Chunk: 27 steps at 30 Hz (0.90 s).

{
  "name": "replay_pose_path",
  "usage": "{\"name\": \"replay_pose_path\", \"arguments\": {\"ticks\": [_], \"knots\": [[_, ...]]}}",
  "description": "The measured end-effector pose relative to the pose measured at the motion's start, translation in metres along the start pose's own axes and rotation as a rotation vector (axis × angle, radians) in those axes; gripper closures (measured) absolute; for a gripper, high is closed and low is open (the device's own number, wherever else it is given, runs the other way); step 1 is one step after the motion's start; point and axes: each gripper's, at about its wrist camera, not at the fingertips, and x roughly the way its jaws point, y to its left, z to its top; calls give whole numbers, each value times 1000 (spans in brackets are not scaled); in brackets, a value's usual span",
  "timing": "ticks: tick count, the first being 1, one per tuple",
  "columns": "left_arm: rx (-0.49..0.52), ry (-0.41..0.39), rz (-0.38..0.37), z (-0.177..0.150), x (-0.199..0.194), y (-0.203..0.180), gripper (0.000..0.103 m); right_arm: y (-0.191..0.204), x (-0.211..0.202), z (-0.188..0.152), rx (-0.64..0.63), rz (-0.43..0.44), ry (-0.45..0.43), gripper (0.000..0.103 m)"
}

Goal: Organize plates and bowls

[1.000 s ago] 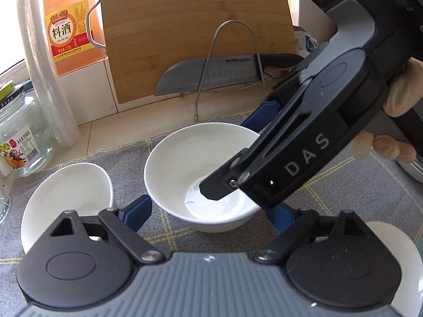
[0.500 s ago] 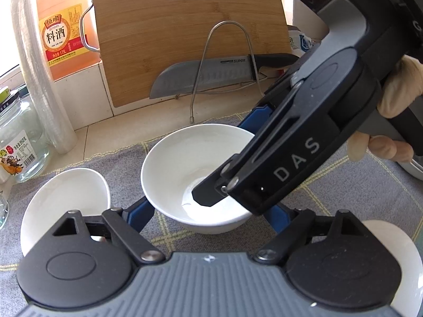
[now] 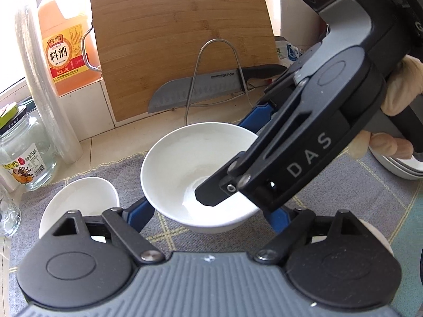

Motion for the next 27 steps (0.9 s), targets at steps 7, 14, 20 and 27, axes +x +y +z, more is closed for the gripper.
{"name": "replay_pose_path", "arguments": {"ticks": [7,14,20,27], "knots": [[21,-22,-7,1,-28,-10,15,20,-29,-7,-17,-10,-35,21],[35,-35,-35,-3,-50,-24,15,37,-56,-21,-26,-28,-58,21],[46,-34,-64,-12,-63,-36,15,50,-72,-41,-8,-36,-62,21],[59,-20,-91,-24,-74,-51,15,63,-85,-66,11,-45,-54,21]]}}
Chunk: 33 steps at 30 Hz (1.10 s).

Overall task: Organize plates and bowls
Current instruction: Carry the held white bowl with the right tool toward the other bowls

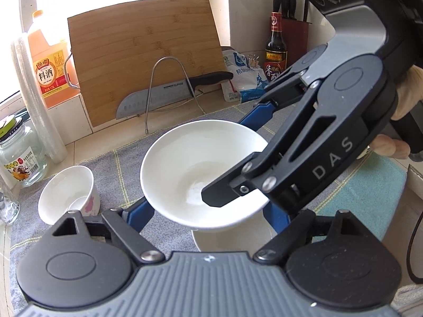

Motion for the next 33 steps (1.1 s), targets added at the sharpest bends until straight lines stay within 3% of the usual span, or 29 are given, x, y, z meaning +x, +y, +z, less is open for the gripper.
{"name": "replay_pose_path", "arguments": {"ticks": [16,33], "knots": [[13,49,-58,-16,-6,-19,15,10,-9,-34,43,-3,35,21],[14,96,-81,-20,3,-21,15,9,1,-43,60,-1,69,20]]}}
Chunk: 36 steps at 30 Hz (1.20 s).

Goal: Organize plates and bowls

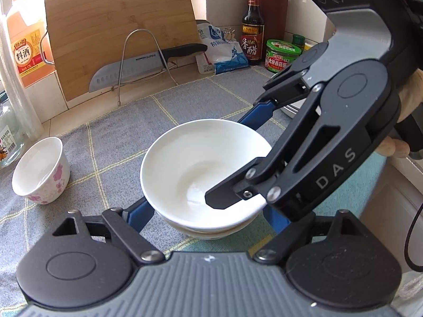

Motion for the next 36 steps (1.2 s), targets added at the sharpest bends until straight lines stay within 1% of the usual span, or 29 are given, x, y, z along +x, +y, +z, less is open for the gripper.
{"name": "replay_pose_path", "arguments": {"ticks": [13,15,18,26,36], "knots": [[-3,7,1,-1,4,0,14,0,4,-1,2,-9,1,20],[-8,14,-2,-1,6,2,14,0,4,-1,3,-7,1,15],[-15,16,-9,-3,7,3,13,1,7,-3,-7,-18,6,11],[-1,13,-16,-3,3,3,12,7,2,-2,-30,-21,-18,1],[3,-12,-38,-8,-19,14,9,17,-6,7,-91,-58,-37,0]]}}
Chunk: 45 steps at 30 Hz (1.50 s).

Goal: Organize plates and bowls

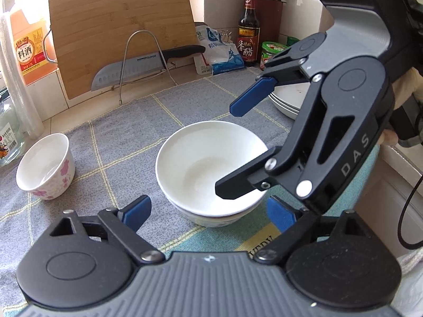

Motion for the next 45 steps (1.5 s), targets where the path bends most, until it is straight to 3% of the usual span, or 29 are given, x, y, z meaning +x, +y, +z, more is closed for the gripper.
{"name": "replay_pose_path", "arguments": {"ticks": [7,13,27,35,45], "knots": [[-39,-26,41,-6,-15,23,9,8,0,13,-33,-3,-15,0],[-98,-48,125,-12,-19,54,9,15,6,32,-63,-6,-30,0],[-179,-70,295,-34,-11,137,9,32,57,94,-97,-21,-17,0],[-174,-72,308,-37,5,166,9,35,90,123,-72,-31,-2,0],[-150,-83,270,-28,28,185,9,33,126,147,-39,-28,27,0]]}}
